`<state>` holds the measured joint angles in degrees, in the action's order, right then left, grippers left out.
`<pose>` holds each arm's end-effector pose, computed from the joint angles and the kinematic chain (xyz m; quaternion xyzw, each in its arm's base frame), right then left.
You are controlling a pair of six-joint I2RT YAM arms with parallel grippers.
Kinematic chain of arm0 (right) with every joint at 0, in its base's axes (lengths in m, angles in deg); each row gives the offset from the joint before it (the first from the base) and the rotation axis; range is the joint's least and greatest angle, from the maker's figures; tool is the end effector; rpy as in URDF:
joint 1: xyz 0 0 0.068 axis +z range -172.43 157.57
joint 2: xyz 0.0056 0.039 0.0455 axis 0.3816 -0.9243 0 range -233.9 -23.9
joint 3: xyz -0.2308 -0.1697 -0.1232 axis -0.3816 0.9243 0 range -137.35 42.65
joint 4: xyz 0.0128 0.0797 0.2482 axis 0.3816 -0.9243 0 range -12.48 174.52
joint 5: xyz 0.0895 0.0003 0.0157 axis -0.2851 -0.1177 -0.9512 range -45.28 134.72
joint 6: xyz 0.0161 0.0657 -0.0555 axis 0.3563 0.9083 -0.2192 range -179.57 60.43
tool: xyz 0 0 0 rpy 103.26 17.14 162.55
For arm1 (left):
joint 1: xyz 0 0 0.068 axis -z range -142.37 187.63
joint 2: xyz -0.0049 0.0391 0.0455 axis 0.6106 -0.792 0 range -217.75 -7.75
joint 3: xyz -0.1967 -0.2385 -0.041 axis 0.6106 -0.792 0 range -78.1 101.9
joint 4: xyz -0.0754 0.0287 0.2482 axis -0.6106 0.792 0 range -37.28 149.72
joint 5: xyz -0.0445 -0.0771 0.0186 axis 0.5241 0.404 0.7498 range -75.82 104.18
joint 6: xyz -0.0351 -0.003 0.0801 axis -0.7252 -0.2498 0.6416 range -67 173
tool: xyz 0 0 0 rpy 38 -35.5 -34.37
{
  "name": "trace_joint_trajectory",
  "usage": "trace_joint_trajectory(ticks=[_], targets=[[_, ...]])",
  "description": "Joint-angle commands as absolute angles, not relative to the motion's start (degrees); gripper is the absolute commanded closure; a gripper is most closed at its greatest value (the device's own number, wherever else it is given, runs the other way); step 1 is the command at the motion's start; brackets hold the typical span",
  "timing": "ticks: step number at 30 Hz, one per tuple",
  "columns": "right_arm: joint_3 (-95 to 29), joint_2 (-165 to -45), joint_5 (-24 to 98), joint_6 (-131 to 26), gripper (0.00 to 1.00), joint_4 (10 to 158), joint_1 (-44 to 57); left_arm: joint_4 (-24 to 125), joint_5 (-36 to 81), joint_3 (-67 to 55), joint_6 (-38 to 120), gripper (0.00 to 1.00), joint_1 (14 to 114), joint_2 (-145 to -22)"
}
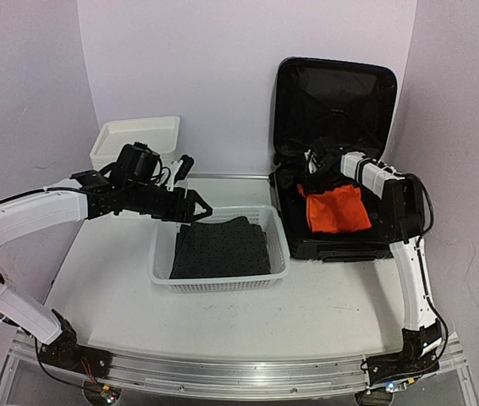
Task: Open, take out, and arrange the luggage
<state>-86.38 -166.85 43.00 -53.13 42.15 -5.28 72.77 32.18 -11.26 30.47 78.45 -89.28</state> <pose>0.5714 0.1788 0.1702 -0.0937 0.9523 0.0733 0.2809 0.2481 -0.2459 0.3263 0.2107 0.8524 -0.3585 0.3170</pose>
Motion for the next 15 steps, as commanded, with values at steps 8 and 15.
trace_joint_trajectory(ticks=[8,15], targets=[[-78.6,-155.6,18.6,-46.4,1.0,47.7,-12.4,71.2,33.6,-9.8,30.0,0.34,78.2,-88.6],[-79.2,-155.0,6.6,-46.3,1.0,48.3,-14.9,71.1,34.1,-9.4,29.6,0.34,78.3,-89.1]])
